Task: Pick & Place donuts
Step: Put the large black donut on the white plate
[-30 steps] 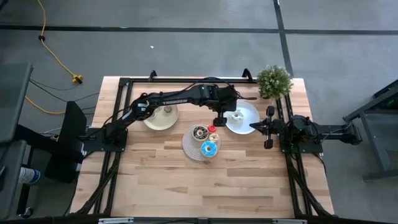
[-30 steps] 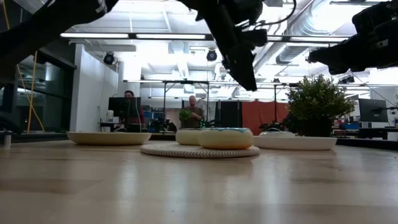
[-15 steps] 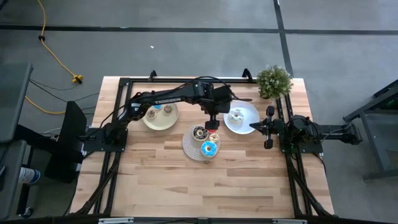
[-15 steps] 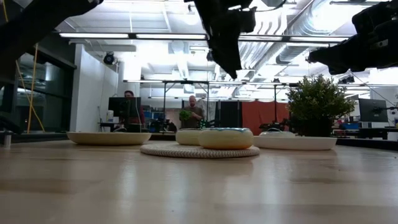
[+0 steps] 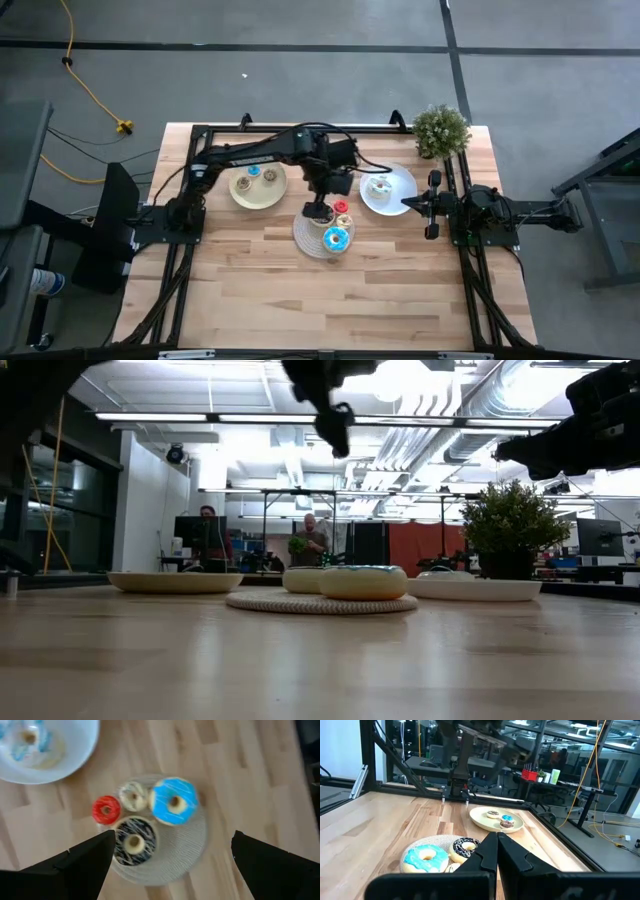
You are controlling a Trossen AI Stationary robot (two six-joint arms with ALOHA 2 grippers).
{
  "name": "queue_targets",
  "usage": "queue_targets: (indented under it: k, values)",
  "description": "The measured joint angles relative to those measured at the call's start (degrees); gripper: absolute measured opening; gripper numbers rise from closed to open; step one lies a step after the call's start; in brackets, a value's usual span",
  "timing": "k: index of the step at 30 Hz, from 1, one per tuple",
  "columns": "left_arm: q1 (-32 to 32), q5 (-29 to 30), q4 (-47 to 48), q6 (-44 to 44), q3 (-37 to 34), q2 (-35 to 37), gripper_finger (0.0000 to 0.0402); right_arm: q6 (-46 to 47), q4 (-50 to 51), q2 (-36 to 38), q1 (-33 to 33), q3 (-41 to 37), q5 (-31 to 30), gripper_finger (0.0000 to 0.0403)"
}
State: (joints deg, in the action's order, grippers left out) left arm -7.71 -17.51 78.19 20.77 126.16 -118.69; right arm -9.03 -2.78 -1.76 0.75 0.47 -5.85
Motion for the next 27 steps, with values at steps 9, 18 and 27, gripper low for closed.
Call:
queue_targets:
  k: [9,18,27]
  values:
    - [1.1,0.4,-17.3,1.8,-31.6,18.4,0.0385,0.0,0.0,0.0,0.0,0.0,0.0,0.0000]
    - [3.4,-0.9,-35.0,11.1,-56.0,29.6,0.0385,0.0,0.0,0.0,0.0,0.0,0.0,0.0000]
    - [5.2,-1.3,-43.4,27.4,-63.5,31.9,0.0385,0.0,0.0,-0.1,0.0,0.0,0.0,0.0000]
